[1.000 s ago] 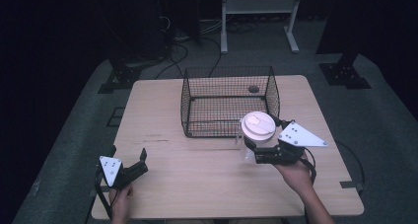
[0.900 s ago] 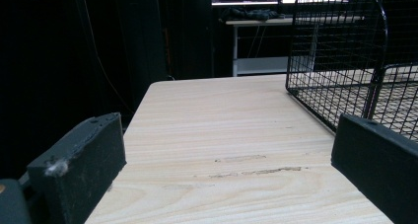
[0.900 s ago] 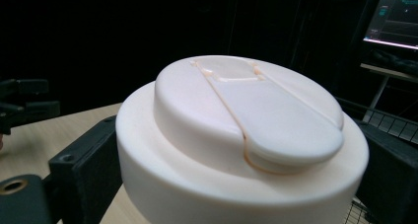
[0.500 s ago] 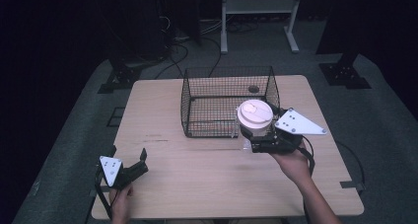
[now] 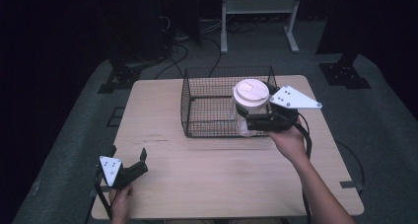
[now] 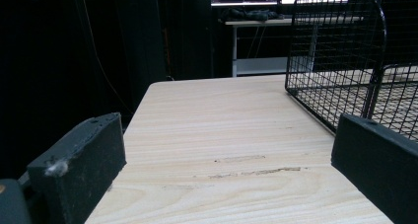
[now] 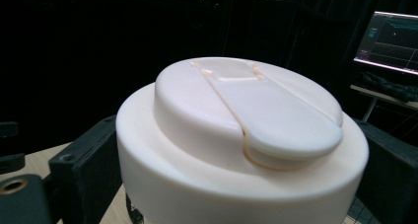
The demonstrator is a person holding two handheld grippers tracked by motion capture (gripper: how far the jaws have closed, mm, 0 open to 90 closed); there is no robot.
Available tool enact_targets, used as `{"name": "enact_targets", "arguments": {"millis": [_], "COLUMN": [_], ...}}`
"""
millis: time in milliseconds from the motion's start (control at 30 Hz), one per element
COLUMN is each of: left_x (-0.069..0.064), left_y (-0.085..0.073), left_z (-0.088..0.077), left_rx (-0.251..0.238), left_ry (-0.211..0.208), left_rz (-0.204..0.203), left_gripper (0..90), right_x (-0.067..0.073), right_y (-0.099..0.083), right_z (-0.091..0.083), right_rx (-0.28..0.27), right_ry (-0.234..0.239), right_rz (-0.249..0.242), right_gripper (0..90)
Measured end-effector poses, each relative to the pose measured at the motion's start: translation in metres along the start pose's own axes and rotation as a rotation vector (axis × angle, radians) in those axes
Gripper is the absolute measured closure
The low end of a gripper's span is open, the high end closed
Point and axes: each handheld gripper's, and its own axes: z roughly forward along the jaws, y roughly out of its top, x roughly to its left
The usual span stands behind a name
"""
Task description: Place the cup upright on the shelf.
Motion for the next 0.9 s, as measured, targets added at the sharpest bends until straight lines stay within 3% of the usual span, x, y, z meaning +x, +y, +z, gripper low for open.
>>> {"name": "enact_targets", "arguments": {"millis": [433, 700, 900], "left_x": [0.000, 0.001, 0.001], "left_y": [0.000, 0.000, 0.000], "left_z": [0.000, 0.000, 0.000], "left_rx": [-0.002, -0.001, -0.003], "left_ry": [-0.001, -0.001, -0.003], "left_rz": [-0.001, -0.005, -0.009], "left_gripper": [0.0, 0.0, 0.0], "right_x": [-0.012, -0.023, -0.031], "right_y": [0.011, 0.011, 0.005], "right_z": [0.032, 0.062, 0.077], "right_rx": [0.002, 0.029, 0.035], "right_ry": [-0.039, -0.056, -0.034], "right_rz": [-0.008, -0.008, 0.022], "right_gripper": [4.4, 4.5, 4.5]}}
